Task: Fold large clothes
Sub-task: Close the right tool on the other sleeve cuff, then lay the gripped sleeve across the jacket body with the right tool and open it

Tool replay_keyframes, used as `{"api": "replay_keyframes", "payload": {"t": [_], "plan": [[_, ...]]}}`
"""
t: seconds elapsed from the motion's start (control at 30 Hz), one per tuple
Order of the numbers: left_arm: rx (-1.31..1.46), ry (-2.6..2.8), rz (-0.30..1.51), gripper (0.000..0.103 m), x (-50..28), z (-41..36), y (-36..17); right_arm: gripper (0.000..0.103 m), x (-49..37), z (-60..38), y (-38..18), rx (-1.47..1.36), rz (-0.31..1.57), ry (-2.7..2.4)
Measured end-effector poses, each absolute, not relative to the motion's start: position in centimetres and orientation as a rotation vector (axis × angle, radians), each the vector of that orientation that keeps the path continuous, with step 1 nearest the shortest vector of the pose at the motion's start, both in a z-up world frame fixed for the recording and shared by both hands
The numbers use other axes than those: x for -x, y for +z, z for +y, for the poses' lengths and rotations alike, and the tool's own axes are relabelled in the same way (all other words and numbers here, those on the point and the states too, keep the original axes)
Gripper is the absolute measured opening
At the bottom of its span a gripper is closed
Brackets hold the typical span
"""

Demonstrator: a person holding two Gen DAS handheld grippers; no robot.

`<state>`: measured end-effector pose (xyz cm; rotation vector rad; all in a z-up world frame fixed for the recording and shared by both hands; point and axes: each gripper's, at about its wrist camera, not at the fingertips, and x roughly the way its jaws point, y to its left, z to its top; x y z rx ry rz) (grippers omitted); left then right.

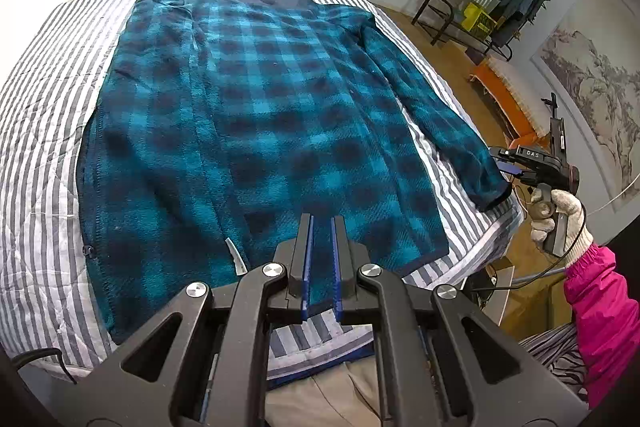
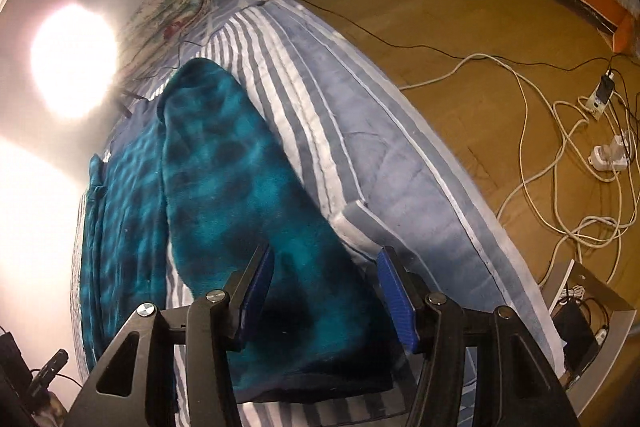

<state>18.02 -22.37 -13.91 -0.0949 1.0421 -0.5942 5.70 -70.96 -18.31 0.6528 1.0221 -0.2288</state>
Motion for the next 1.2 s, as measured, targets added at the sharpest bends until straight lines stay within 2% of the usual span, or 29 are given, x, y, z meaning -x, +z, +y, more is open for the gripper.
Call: {"api": "replay_keyframes", "payload": {"t": [0.07,0.13,0.17,0.2,0.23,0.3,0.53,0.83,1.0,1.2], "plan": [[0.094,-0.593,1.043,0.005,-18.0,-22.4,-14.0,0.055,-5.7,-71.1,-18.5,-0.671,1.021,-0.219],[0.095,-0.592,1.044,0.005,-18.0,-22.4,-14.0,0.048,-5.9,-71.2,-18.8,-0.67,1.027,-0.217],[0.095,-0.59,1.045,0.005,-18.0,-22.4,-14.0,0.04,-6.0,-71.1,-18.9,-0.666,1.032,-0.215],[0.095,-0.589,1.045,0.005,-18.0,-22.4,-14.1,0.027,-6.1,-71.0,-19.0,-0.66,1.037,-0.212],[0.096,-0.587,1.045,0.005,-18.0,-22.3,-14.1,0.02,-6.1,-70.9,-19.1,-0.654,1.04,-0.211],[0.098,-0.585,1.047,0.005,-18.0,-22.2,-14.2,0.001,-6.1,-70.4,-18.7,-0.625,1.039,-0.215],[0.105,-0.588,1.053,0.005,-18.0,-22.1,-14.3,0.0,-5.5,-67.3,-13.3,-0.533,0.937,-0.18],[0.141,-0.591,1.047,0.005,-17.9,-21.4,-13.8,0.0,-7.3,-55.2,-7.6,-0.201,0.875,-0.042],[0.162,-0.586,1.036,0.005,-17.9,-20.6,-13.2,0.0,-9.2,-48.5,-7.4,-0.097,0.895,0.062],[0.206,-0.554,1.022,0.005,-18.1,-18.5,-12.6,0.0,-10.6,-38.0,-11.4,0.069,1.0,0.24]]}}
